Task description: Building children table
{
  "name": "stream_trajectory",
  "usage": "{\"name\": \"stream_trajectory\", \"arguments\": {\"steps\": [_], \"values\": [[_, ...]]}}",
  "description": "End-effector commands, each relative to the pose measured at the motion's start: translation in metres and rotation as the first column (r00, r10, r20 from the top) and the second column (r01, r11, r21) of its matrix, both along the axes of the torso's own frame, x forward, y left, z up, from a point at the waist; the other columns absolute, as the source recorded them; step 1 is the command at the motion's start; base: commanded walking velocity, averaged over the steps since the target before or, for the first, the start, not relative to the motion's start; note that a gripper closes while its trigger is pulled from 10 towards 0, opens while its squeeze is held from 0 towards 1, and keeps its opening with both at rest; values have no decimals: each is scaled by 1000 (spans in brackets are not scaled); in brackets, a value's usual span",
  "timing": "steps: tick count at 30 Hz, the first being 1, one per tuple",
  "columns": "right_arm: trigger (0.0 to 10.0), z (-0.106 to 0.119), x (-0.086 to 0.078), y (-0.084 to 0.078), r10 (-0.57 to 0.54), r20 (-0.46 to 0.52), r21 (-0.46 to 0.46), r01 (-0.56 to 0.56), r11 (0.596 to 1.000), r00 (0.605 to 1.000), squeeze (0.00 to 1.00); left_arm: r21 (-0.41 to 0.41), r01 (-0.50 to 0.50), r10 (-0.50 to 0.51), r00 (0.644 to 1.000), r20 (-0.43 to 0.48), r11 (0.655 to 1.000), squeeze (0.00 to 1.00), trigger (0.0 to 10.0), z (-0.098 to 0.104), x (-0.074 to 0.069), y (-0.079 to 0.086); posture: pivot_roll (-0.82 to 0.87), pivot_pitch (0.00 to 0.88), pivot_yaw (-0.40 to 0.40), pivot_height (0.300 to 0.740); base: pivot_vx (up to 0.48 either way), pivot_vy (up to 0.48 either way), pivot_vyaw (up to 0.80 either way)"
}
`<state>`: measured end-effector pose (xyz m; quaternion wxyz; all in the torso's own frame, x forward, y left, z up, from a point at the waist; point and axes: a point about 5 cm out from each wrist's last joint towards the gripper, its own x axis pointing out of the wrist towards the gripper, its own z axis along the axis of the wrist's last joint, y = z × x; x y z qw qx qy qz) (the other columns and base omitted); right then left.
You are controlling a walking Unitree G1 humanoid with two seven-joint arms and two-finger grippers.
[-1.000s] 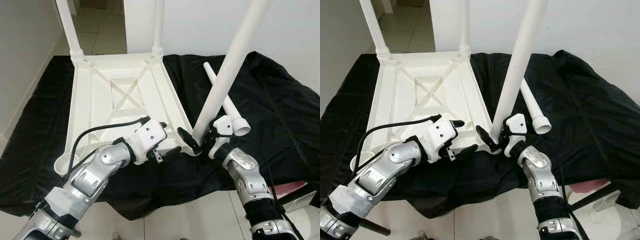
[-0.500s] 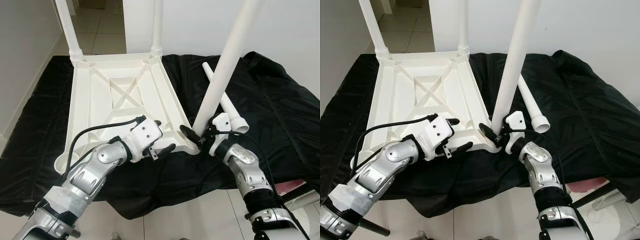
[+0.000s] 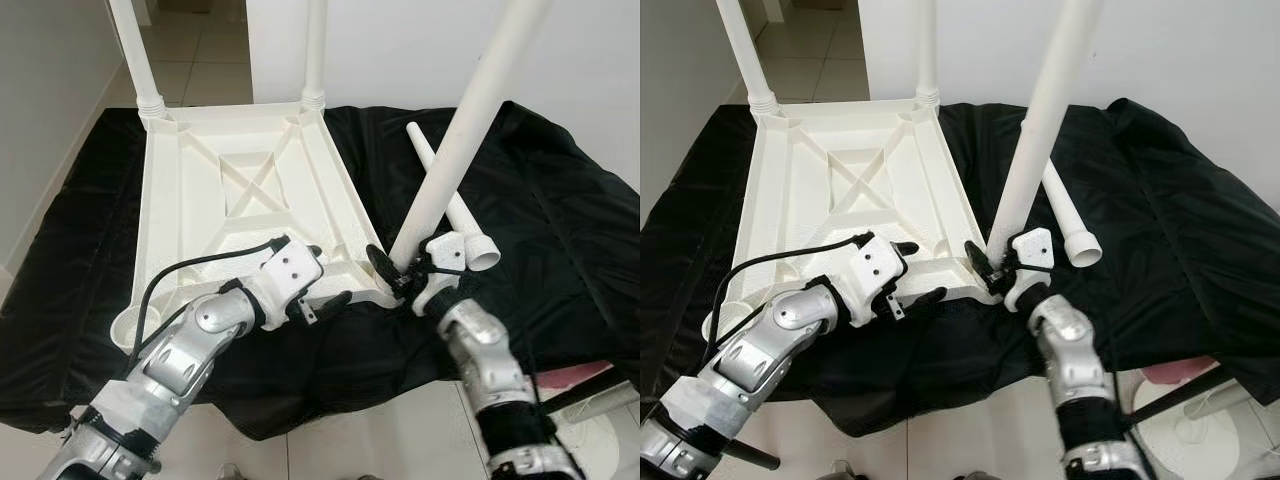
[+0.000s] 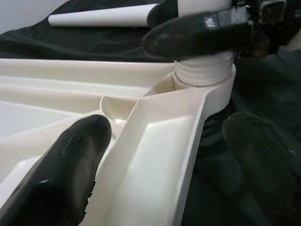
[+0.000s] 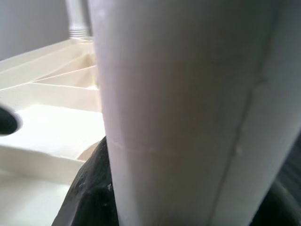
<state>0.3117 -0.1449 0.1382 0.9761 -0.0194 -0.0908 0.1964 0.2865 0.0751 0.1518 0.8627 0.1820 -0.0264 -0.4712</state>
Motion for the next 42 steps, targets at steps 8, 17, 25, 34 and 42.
{"name": "stream_trajectory", "arguments": {"steps": [8,17,25,34,42], "values": [[10000,-10,-14,10,-337,-100,67,344,937,936,0,41,47,-47,999,14,998,0,10000,-4,-1,-2,-20,75,-44,740,0,0,0],[10000,-9,-17,34,-353,-77,36,357,934,932,0,44,23,-25,999,36,999,0,10000,-1,-2,-1,18,75,-60,740,0,0,0],[10000,-7,-18,31,-328,-101,82,336,938,939,1000,44,-12,11,999,37,999,0,10000,-2,-7,7,60,74,-87,740,0,0,0],[10000,1,-25,20,-293,-1,114,291,950,956,1000,49,-18,15,999,50,999,0,10000,0,-3,9,60,60,-85,740,0,0,0],[10000,-1,-28,-2,-218,27,76,215,974,976,0,24,43,-43,999,12,999,0,10000,-2,-8,0,19,53,-66,740,0,0,0]]}}
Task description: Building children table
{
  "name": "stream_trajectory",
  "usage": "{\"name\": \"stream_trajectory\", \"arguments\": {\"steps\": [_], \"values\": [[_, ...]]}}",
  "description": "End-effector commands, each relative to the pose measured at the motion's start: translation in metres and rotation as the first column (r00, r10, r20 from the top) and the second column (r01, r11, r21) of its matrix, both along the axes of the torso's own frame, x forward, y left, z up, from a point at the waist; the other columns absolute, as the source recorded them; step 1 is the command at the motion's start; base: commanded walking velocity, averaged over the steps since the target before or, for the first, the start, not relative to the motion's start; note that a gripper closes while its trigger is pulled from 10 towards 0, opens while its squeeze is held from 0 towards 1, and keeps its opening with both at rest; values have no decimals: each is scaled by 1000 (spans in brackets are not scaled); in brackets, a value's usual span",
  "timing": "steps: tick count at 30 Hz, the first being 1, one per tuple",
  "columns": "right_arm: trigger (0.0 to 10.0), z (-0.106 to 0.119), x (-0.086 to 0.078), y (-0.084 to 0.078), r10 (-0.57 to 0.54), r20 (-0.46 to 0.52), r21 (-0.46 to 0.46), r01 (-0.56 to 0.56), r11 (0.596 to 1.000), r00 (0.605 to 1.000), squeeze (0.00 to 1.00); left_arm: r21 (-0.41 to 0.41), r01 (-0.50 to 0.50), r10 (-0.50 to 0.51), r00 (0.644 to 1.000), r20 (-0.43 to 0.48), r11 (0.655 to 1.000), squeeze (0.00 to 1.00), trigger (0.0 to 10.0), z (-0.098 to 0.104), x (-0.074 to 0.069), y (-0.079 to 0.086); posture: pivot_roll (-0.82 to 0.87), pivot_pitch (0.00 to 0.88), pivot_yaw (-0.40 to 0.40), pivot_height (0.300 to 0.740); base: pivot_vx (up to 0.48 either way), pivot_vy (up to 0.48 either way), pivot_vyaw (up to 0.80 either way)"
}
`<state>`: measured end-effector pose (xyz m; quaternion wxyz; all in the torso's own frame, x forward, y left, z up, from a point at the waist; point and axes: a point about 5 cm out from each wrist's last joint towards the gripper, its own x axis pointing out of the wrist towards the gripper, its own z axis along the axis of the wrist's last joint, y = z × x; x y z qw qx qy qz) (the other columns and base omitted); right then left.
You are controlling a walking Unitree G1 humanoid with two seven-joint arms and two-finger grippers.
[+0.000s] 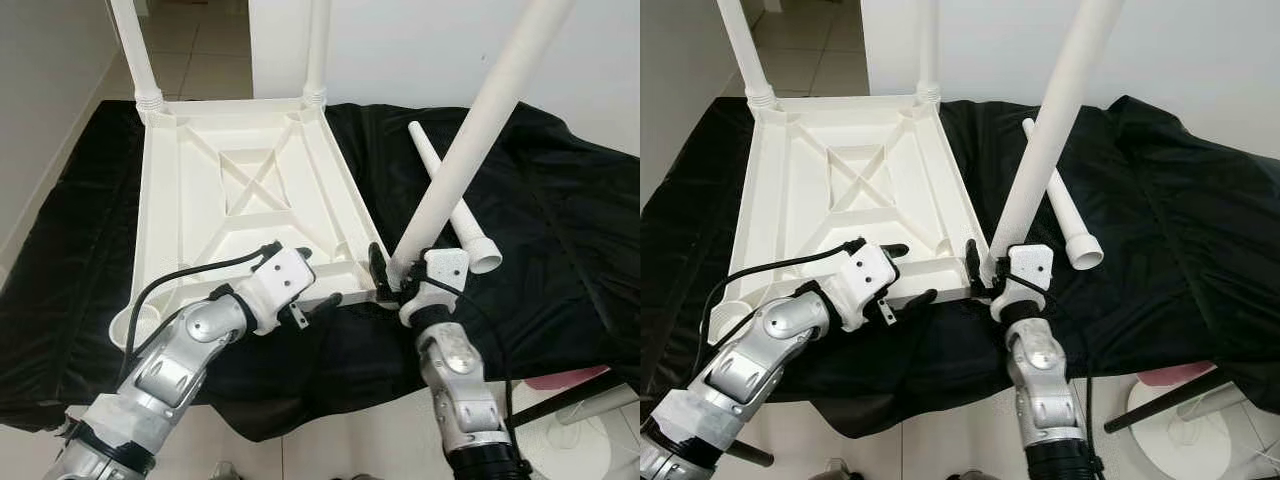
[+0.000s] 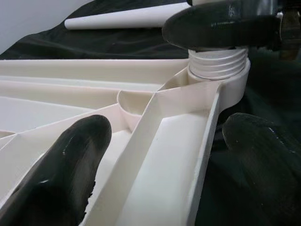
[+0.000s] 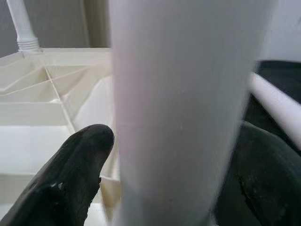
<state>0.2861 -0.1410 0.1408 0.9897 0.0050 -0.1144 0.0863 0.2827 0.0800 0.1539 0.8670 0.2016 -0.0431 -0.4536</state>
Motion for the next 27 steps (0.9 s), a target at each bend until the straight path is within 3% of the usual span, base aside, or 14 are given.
{"name": "stream_trajectory", "arguments": {"steps": [1,6,12,14,19,27], "values": [[10000,-6,-1,-10,-8,-13,-17,8,1000,1000,0,10,78,-78,996,-47,997,0,10000,-6,-4,-7,13,48,-59,740,0,0,0],[10000,-8,1,-14,36,-17,5,-36,999,999,0,1,88,-88,995,-51,996,0,10000,-6,-4,-11,5,37,-55,740,0,0,0],[10000,-16,2,-26,179,-32,-31,-180,983,983,0,-46,116,-120,988,-93,992,0,10000,-14,-7,-11,11,28,-66,740,0,0,0],[10000,-14,2,-27,240,-29,-32,-241,970,970,0,-81,155,-162,982,-97,985,0,10000,-9,-12,-12,3,24,-67,740,0,0,0],[10000,-11,10,-33,359,-54,-69,-363,929,932,0,-67,236,-241,966,-94,970,0,10000,-2,-20,-18,-4,36,-57,740,0,0,0],[10000,-7,21,-38,391,-59,-119,-395,911,919,0,-68,228,-234,968,-88,971,0,10000,1,-18,-22,-3,42,-57,740,0,0,0]]}}
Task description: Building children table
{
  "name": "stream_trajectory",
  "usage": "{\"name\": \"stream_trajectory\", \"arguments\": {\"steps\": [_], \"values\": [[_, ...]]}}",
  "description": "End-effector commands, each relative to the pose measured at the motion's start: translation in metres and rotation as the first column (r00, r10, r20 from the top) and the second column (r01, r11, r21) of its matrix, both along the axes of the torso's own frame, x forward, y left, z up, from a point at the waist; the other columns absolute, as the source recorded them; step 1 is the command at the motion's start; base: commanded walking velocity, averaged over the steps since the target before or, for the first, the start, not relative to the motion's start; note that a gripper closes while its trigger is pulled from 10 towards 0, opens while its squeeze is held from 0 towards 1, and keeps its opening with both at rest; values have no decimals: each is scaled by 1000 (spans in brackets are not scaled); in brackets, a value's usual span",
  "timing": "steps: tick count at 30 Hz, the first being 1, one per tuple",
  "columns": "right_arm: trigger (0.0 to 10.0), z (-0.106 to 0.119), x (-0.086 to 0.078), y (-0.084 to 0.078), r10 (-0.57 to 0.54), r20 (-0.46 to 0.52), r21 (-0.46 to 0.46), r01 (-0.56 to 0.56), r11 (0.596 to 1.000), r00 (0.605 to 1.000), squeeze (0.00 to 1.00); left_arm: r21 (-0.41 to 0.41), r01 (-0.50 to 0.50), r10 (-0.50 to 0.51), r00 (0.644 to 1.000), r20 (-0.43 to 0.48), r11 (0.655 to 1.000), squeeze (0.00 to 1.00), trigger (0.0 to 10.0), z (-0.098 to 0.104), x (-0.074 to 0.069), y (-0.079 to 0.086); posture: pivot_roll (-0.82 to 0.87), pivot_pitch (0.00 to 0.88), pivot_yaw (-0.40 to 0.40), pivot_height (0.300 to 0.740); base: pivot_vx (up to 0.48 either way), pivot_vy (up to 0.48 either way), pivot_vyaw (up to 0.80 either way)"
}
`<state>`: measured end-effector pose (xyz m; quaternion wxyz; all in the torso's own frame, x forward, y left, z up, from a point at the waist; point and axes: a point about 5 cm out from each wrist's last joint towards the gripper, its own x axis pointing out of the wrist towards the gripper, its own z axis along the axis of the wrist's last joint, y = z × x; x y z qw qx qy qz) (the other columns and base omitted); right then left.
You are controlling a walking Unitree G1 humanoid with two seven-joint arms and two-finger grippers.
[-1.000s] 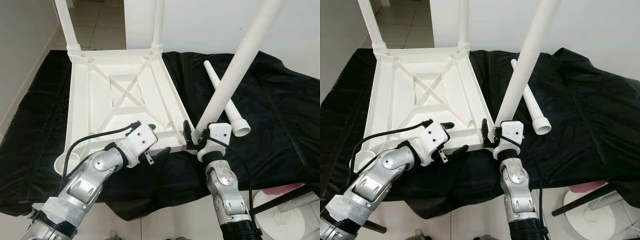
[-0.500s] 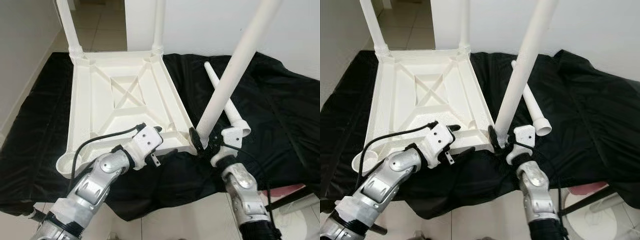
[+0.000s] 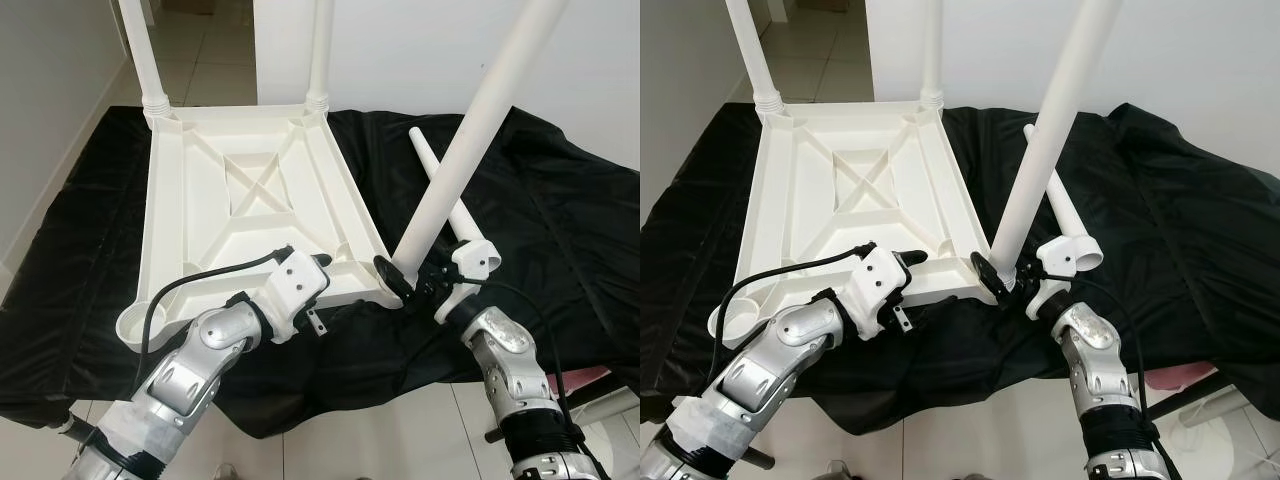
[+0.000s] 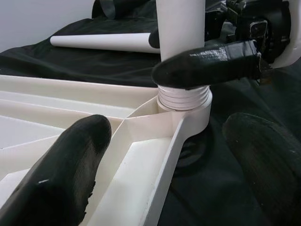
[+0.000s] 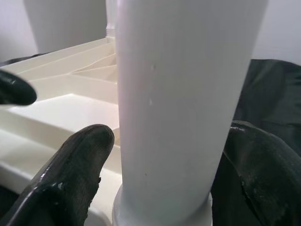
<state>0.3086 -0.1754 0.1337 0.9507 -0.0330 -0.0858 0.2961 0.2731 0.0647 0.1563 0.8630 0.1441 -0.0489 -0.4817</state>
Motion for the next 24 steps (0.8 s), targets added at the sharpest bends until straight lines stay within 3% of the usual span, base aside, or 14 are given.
{"name": "stream_trajectory", "arguments": {"steps": [1,4,5,7,8,16,17,20,21,24], "values": [[10000,1,3,-3,14,2,-13,-14,1000,1000,0,31,181,-180,983,-40,983,0,10000,0,-10,-9,2,45,-66,740,0,0,0],[10000,2,7,-3,41,-5,-25,-42,999,999,0,27,189,-188,981,-41,982,0,10000,0,-12,-11,2,45,-68,740,0,0,0],[1804,1,11,-3,64,-16,-40,-65,997,998,0,22,198,-197,979,-44,980,0,10000,1,-14,-14,6,47,-76,740,0,0,0],[1804,1,14,-3,80,-23,-49,-81,996,997,0,20,204,-203,978,-46,979,0,10000,2,-15,-16,6,47,-76,740,0,0,0],[0,0,16,-3,90,-32,-55,-91,994,995,0,18,209,-208,977,-41,978,0,10000,3,-16,-19,13,47,-83,740,0,0,0],[0,0,20,-5,108,-49,-65,-111,992,993,0,11,209,-209,978,-27,978,0,10000,7,-17,-23,12,52,-86,740,0,0,0],[1569,-1,21,-5,107,-56,-58,-110,992,993,0,10,209,-208,978,-25,978,0,10000,7,-17,-25,10,56,-84,740,0,0,0],[1569,-2,22,-5,106,-62,-53,-109,993,992,0,11,209,-208,978,-24,978,0,10000,8,-16,-26,10,56,-84,740,0,0,0],[10000,-4,21,-4,96,-68,-41,-99,994,993,0,12,207,-207,978,-23,978,0,10000,8,-16,-26,6,58,-79,740,0,0,0],[10000,-4,22,-3,51,-89,20,-50,999,995,0,14,198,-198,980,-12,980,0,10000,9,-13,-26,4,60,-78,740,0,0,0]]}}
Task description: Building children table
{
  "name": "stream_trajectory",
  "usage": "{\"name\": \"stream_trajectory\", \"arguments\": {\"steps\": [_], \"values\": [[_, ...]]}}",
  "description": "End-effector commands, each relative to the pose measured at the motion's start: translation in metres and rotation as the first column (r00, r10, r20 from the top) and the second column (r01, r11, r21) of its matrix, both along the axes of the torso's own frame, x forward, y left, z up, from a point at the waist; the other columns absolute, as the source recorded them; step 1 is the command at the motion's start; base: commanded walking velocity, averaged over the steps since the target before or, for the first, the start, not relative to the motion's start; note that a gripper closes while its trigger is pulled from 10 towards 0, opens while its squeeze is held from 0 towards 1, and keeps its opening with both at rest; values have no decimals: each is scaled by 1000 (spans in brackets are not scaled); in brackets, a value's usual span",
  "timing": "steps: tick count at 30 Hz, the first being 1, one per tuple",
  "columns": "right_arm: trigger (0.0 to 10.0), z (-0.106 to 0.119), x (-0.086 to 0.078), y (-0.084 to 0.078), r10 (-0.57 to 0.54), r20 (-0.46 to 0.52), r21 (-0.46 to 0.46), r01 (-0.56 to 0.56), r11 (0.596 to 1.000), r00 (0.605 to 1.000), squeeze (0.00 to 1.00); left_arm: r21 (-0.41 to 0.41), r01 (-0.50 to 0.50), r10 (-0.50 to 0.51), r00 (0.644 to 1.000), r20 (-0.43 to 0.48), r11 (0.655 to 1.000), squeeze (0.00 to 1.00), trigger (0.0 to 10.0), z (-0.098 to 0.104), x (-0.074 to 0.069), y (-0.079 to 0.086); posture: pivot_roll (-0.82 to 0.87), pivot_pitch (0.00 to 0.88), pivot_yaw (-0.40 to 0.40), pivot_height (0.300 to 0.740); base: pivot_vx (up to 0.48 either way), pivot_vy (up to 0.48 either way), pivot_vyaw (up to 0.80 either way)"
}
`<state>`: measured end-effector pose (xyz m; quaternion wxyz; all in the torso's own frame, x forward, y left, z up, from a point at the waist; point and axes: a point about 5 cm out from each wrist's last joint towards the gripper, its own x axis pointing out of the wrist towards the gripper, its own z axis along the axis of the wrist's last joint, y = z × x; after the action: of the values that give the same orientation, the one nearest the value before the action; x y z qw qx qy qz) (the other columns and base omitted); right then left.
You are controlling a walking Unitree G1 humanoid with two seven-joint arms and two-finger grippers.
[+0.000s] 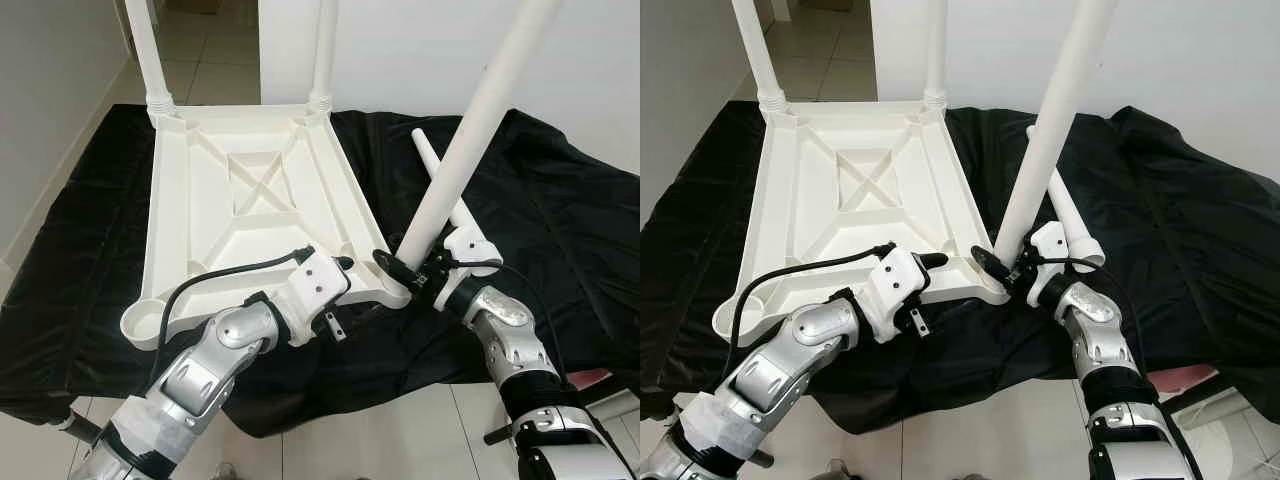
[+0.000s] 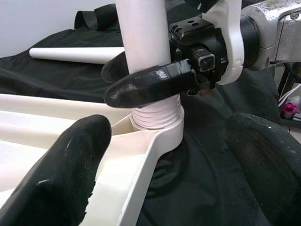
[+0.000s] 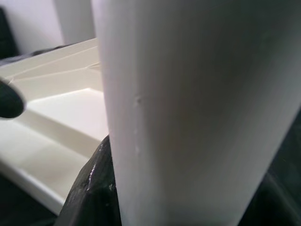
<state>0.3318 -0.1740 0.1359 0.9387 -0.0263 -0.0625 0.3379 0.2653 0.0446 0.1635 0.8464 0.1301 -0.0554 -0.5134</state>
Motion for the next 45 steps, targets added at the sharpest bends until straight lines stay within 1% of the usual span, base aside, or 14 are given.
{"name": "stream_trajectory", "arguments": {"steps": [1,4,13,16,17,18,21,23,25,27,30,41,42,45], "values": [[10000,-7,0,-3,-51,-55,34,53,998,997,0,37,117,-117,993,2,992,0,10000,3,-4,-5,2,61,-77,740,0,0,0],[10000,-7,0,0,-73,-56,28,75,997,996,0,36,111,-111,994,0,993,0,10000,3,-3,-4,-6,63,-72,740,0,0,0],[10000,-18,-7,4,-251,-37,18,252,968,967,0,42,113,-113,993,-17,993,0,10000,1,-3,-2,-16,69,-63,740,0,0,0],[10000,-20,-11,10,-350,-48,19,351,936,935,0,48,117,-117,993,-21,992,0,10000,0,-3,-1,-24,69,-52,740,0,0,0],[10000,-23,-11,10,-427,-77,32,430,902,901,0,50,121,-120,993,-22,991,0,10000,0,-2,-2,-25,70,-51,740,0,0,0],[10000,-23,-11,10,-427,-77,32,430,902,901,0,50,121,-120,993,-22,991,0,10000,0,-2,-2,-25,70,-51,740,0,0,0],[10000,-26,-18,10,-642,-109,27,648,761,759,0,53,127,-126,992,-22,990,0,10000,0,-2,-3,-30,73,-51,740,0,0,0],[10000,-26,-24,15,-715,-125,42,723,689,688,0,54,128,-127,992,-23,990,0,10000,0,-2,-3,-29,74,-54,740,0,0,0],[10000,-27,-27,22,-728,-155,70,743,666,667,0,54,127,-126,992,-22,990,0,10000,0,-1,-3,-29,74,-54,740,0,0,0],[10000,-27,-28,29,-724,-160,78,740,668,671,0,53,126,-125,992,-21,991,0,10000,0,-1,-3,-29,75,-52,740,0,0,0],[10000,-26,-31,48,-677,-177,95,697,711,715,0,47,125,-124,992,-24,991,0,10000,1,-2,-4,-31,74,-51,740,0,0,0],[10000,-14,-32,54,-649,-171,125,670,732,741,0,63,121,-120,993,-7,991,0,10000,3,5,-1,-32,67,-49,740,0,0,0],[10000,-13,-32,54,-645,-167,128,666,735,745,1000,66,116,-116,993,-4,991,0,10000,3,6,0,-32,66,-49,740,0,0,0],[10000,-12,-33,53,-635,-162,138,655,743,755,1000,67,110,-110,994,-4,992,0,10000,3,6,1,-32,65,-50,740,0,0,0]]}}
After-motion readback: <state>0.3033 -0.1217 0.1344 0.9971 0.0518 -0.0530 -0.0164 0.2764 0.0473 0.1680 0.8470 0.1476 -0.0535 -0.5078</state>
